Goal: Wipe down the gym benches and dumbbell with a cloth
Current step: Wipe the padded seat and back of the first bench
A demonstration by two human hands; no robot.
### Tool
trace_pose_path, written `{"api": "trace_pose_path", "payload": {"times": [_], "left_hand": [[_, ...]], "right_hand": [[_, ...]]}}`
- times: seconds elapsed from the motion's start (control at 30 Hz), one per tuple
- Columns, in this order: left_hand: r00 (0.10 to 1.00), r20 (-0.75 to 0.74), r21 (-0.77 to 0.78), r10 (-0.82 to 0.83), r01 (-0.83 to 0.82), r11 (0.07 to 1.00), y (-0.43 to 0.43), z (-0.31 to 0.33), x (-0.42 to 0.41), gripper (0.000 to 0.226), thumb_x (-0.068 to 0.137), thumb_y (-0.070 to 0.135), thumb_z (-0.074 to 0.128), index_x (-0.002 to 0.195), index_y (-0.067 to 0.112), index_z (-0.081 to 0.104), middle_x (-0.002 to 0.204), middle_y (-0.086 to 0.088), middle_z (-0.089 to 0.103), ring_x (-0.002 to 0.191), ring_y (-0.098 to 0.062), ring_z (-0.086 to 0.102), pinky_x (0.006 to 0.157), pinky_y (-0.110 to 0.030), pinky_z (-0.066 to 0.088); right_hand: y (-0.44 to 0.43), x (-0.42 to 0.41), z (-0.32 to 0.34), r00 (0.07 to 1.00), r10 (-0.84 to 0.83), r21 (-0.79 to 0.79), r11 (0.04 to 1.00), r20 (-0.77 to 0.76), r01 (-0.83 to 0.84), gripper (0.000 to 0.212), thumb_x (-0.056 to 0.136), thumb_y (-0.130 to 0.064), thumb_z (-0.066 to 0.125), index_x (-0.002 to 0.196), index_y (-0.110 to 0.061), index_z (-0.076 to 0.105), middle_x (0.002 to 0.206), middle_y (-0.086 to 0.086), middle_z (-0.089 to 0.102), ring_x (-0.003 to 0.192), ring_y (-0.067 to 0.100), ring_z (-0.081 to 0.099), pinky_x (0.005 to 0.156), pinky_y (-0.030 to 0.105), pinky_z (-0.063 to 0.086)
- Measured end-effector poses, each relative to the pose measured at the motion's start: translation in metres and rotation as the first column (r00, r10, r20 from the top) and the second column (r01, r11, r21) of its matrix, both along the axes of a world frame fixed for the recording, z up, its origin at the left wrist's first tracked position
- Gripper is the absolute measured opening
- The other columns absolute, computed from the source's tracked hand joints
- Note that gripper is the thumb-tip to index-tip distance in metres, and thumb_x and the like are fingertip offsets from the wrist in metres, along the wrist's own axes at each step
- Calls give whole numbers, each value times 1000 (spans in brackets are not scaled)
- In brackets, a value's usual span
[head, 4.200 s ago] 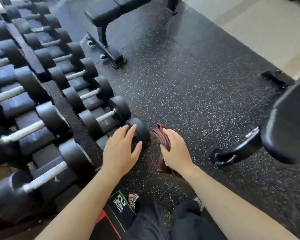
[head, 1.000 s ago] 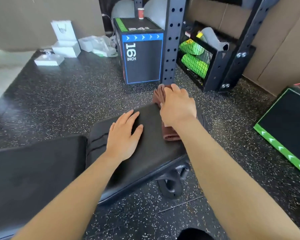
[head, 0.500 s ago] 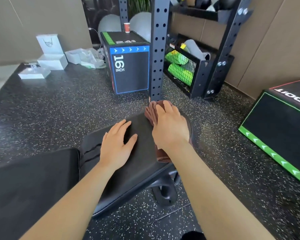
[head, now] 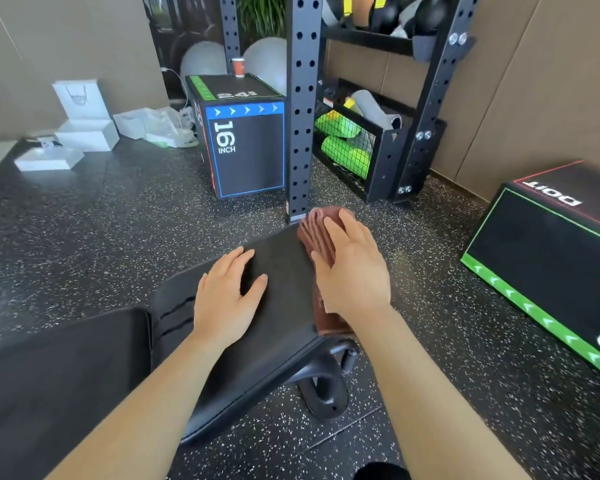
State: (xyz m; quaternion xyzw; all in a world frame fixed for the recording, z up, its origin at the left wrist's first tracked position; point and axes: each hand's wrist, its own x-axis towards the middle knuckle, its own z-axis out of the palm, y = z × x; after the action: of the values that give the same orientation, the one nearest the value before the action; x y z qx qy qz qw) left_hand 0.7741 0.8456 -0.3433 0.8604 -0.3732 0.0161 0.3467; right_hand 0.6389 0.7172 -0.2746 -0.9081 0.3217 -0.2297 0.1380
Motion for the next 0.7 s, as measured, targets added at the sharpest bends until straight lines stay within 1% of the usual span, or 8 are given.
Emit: {"api": "trace_pose_path", "payload": {"times": [0.07,0.17,0.27,0.3,0.37,0.53,0.63,0.7], "left_hand": [[1000,4,1,-4,4,1000,0,1,0,51,92,41,47,139,24,41,150,6,34,139,-13,26,114,-47,21],[1000,7,-3,-4,5,1000,0,1,0,51,92,41,47,139,24,41,149,6,34,139,-14,27,113,-47,21],[1000,21,-3,-1,1,1000,0,1,0,51,92,41,48,139,22,42,149,5,35,139,-15,27,113,-47,22],[1000,23,1,-1,1,1000,0,1,0,51,91,41,48,139,22,42,149,4,35,139,-15,28,113,-47,22],[1000,20,4,1,-2,1000,0,-1,1,51,91,41,47,139,22,41,149,5,35,139,-15,27,113,-47,22],[1000,13,-12,8,-8,1000,-1,-2,2,50,91,40,48,138,22,43,149,4,36,139,-16,28,114,-47,22],[1000,16,17,1,-1,1000,0,-1,0,51,92,41,46,139,21,41,150,3,34,140,-16,26,114,-47,21],[1000,19,30,-9,8,1000,2,-1,-1,51,93,41,45,140,22,40,151,3,32,140,-17,25,114,-47,19]], "right_hand": [[6,-16,-5,1000,13,-13,1000,11,-13,54,92,-37,51,142,-27,34,155,-5,21,142,19,17,110,43,32],[25,-28,-11,989,-131,-113,986,-73,123,58,90,-44,51,143,-30,30,155,-5,18,141,25,16,102,52,32],[35,-15,-13,972,-127,-131,986,-196,102,66,92,-47,44,147,-26,14,156,-2,10,141,31,10,102,59,29],[31,-10,-11,968,-128,-135,986,-215,100,65,93,-46,42,147,-27,11,157,-2,8,141,31,10,103,59,28],[16,-1,-6,969,-142,-131,984,-201,117,60,95,-42,42,146,-30,14,156,-3,11,140,30,15,102,55,32],[-13,9,9,977,-136,-50,990,-163,129,54,96,-37,43,145,-27,24,152,-3,23,129,28,32,92,48,43],[-2,-4,5,985,-103,-102,991,-139,90,48,96,-35,44,142,-26,31,149,-3,28,127,26,34,94,46,40],[11,-15,-8,991,-80,-156,986,-106,63,46,95,-35,45,140,-28,35,149,-5,29,129,24,32,96,46,37]]}}
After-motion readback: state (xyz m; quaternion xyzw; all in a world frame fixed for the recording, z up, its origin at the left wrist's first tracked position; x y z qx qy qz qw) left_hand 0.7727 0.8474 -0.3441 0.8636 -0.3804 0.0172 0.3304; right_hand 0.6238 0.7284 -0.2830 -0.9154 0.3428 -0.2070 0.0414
